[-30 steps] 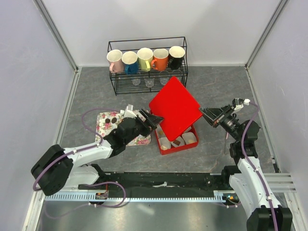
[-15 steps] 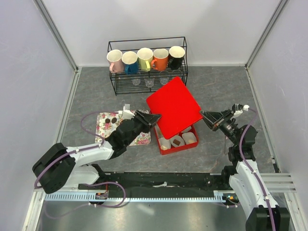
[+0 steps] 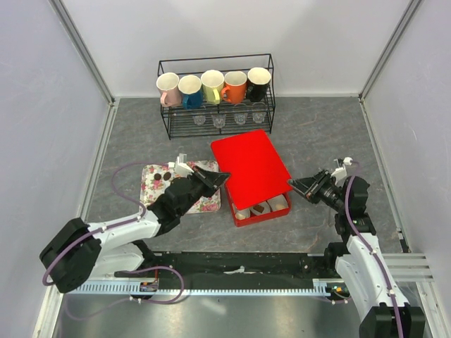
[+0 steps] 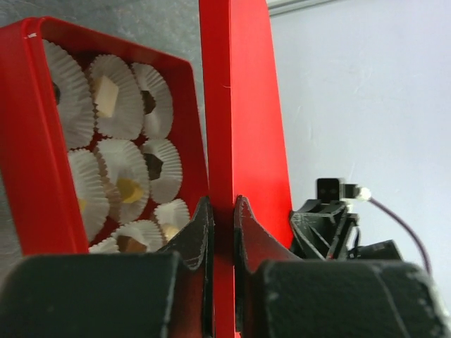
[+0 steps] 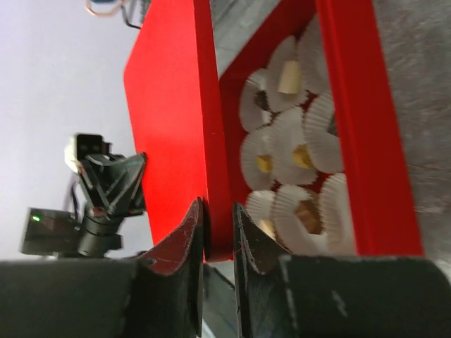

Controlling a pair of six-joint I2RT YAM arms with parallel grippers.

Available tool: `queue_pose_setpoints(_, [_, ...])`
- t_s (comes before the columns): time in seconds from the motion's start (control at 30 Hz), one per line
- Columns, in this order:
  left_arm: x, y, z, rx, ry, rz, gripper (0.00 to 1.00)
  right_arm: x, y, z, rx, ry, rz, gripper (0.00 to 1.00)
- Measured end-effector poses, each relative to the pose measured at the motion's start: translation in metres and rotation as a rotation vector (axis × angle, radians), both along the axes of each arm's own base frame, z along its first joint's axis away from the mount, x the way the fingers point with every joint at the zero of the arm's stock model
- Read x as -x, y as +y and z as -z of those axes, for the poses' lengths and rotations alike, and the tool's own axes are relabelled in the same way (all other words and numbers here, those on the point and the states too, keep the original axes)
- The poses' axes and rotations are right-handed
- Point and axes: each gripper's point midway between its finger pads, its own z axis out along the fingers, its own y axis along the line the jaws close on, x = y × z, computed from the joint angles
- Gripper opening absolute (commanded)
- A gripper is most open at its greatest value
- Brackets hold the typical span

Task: Pack the chocolate
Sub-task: Close the box lid on the packing box.

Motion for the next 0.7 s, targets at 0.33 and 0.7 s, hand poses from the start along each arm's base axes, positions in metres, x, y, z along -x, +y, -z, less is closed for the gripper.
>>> queue_pose_setpoints(0.33, [-0.001,-0.017,0.042,-0.090,0.054,0.100,0.02,0.016,-0.008,0.052,0.204,0.082,-0.063,0.40])
queue_pose_setpoints(0.7, [0.015,-0.027,0.052,-0.119,0.061,0.202,0.02,0.024,-0.007,0.064,0.262,0.057,-0.122,0.78])
